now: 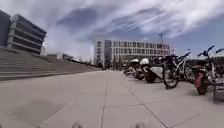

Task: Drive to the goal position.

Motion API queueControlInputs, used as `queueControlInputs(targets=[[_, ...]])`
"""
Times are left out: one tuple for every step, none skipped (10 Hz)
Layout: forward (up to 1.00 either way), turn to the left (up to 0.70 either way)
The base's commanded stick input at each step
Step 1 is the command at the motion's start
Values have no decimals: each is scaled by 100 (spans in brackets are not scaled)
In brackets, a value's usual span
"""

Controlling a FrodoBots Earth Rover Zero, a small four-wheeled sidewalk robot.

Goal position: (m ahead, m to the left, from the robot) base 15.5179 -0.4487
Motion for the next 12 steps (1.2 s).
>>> queueControlInputs(targets=[[70,0],[70,0],[70,0],[70,0],[70,0],[70,0],[70,0],[70,0],[70,0],[70,0],[70,0],[70,0]])
